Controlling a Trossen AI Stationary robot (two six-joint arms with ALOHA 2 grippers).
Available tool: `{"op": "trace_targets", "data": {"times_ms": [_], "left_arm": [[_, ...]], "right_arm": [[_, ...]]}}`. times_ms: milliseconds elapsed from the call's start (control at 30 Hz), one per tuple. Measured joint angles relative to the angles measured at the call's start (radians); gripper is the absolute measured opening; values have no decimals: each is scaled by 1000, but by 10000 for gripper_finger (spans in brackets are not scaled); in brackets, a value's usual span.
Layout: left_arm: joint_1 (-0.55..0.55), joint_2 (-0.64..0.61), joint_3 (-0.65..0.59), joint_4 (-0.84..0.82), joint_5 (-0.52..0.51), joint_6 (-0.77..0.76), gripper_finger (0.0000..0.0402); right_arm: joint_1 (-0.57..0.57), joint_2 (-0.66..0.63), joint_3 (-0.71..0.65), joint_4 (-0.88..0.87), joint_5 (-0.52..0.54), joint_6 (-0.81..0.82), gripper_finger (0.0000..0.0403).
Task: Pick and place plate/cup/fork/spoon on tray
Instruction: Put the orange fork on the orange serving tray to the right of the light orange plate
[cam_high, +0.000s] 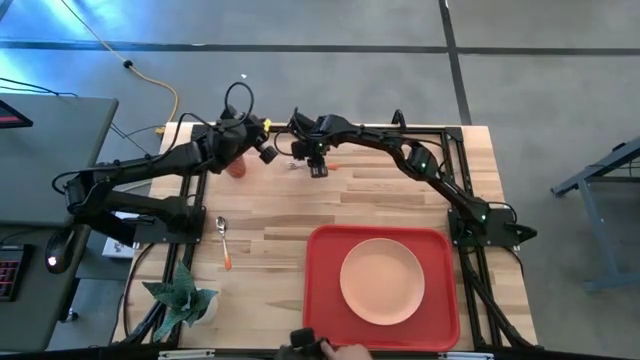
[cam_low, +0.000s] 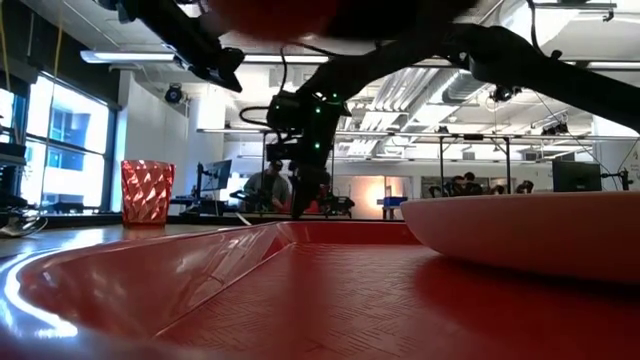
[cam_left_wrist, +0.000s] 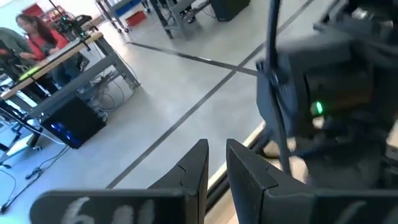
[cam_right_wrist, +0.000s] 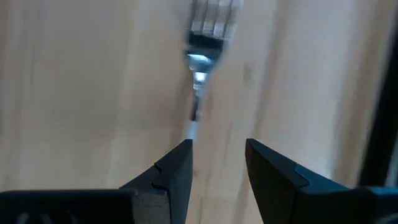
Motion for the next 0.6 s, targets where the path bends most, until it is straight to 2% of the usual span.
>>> {"op": "trace_targets", "data": {"times_ms": [133, 433, 600], "left_arm": [[1, 0, 0, 24, 4, 20, 46], [1, -1, 0, 67, 6, 47, 46], [1, -1, 0, 53, 6, 47, 46]], "right_arm": [[-4, 32, 0, -12, -32, -103, 137], [-34, 38, 2, -49, -51, -46, 135], [-42, 38, 2, -49, -57, -26, 90]]}}
